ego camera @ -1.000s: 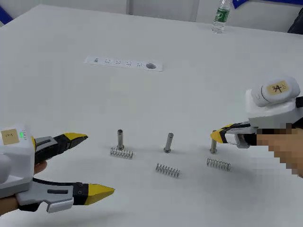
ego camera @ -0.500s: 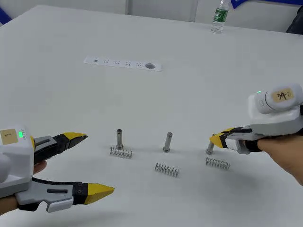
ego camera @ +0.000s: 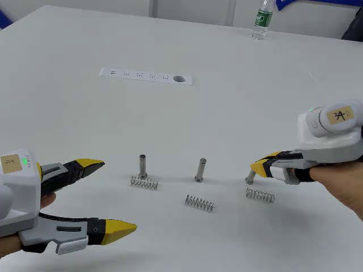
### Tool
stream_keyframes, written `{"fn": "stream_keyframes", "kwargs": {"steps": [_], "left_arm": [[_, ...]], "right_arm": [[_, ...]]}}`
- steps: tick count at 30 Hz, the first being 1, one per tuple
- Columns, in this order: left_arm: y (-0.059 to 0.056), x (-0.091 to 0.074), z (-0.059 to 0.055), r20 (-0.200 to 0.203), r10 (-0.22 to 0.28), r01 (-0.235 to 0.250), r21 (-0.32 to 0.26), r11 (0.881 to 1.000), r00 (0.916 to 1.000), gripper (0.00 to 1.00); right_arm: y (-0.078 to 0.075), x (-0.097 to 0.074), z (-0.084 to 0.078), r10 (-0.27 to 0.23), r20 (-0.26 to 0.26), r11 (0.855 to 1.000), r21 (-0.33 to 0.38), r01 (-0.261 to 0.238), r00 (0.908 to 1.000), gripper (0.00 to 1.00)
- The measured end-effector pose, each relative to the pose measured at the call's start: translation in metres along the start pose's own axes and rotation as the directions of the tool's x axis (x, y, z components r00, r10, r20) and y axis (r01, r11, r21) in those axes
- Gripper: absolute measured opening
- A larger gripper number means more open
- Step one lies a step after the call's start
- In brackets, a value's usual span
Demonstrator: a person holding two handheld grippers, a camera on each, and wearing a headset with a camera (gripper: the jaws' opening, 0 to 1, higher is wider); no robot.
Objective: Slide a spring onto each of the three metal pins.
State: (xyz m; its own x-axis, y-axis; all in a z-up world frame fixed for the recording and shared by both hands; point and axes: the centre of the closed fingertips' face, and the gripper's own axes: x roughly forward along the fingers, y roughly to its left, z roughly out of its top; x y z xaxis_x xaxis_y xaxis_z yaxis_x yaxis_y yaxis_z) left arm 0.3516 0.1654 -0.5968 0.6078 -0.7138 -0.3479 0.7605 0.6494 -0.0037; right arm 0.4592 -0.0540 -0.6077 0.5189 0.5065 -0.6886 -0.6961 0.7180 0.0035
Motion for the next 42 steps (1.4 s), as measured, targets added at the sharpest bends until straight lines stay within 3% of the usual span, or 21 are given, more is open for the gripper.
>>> {"fn": "stream_keyframes", "kwargs": {"steps": [7, 14, 22, 28, 32, 39, 42], "left_arm": [[-0.001, 0.001, -0.001, -0.004, -0.003, 0.003, 0.002, 1.000, 1.0000, 0.83], [-0.002, 0.003, -0.001, -0.004, -0.005, 0.005, 0.002, 1.000, 1.0000, 0.83], [-0.002, 0.001, -0.002, -0.011, -0.002, 0.002, 0.000, 1.000, 0.9999, 0.82], [-0.002, 0.000, -0.003, -0.014, 0.000, 0.000, 0.000, 1.000, 0.9999, 0.82], [-0.003, 0.000, -0.003, -0.017, 0.000, 0.000, 0.000, 1.000, 0.9999, 0.82], [-0.003, 0.000, -0.004, -0.017, 0.003, -0.003, -0.003, 1.000, 0.9998, 0.82], [-0.003, -0.001, -0.004, -0.018, 0.003, -0.003, -0.003, 1.000, 0.9998, 0.82]], "right_arm": [[0.000, -0.010, -0.007, 0.007, -0.002, 1.000, -0.014, -0.007, 1.0000, 0.13], [0.022, -0.007, -0.029, 0.096, -0.077, 0.986, -0.127, -0.106, 0.9924, 0.13], [0.032, 0.003, -0.040, 0.137, -0.195, 0.937, -0.292, -0.191, 0.9711, 0.15], [0.034, 0.012, -0.043, 0.142, -0.277, 0.881, -0.403, -0.249, 0.9503, 0.16], [0.034, 0.016, -0.044, 0.145, -0.311, 0.857, -0.434, -0.277, 0.9391, 0.15], [0.033, 0.022, -0.053, 0.148, -0.389, 0.816, -0.471, -0.334, 0.9094, 0.14], [0.032, 0.023, -0.054, 0.138, -0.405, 0.801, -0.491, -0.342, 0.9040, 0.13]]}}
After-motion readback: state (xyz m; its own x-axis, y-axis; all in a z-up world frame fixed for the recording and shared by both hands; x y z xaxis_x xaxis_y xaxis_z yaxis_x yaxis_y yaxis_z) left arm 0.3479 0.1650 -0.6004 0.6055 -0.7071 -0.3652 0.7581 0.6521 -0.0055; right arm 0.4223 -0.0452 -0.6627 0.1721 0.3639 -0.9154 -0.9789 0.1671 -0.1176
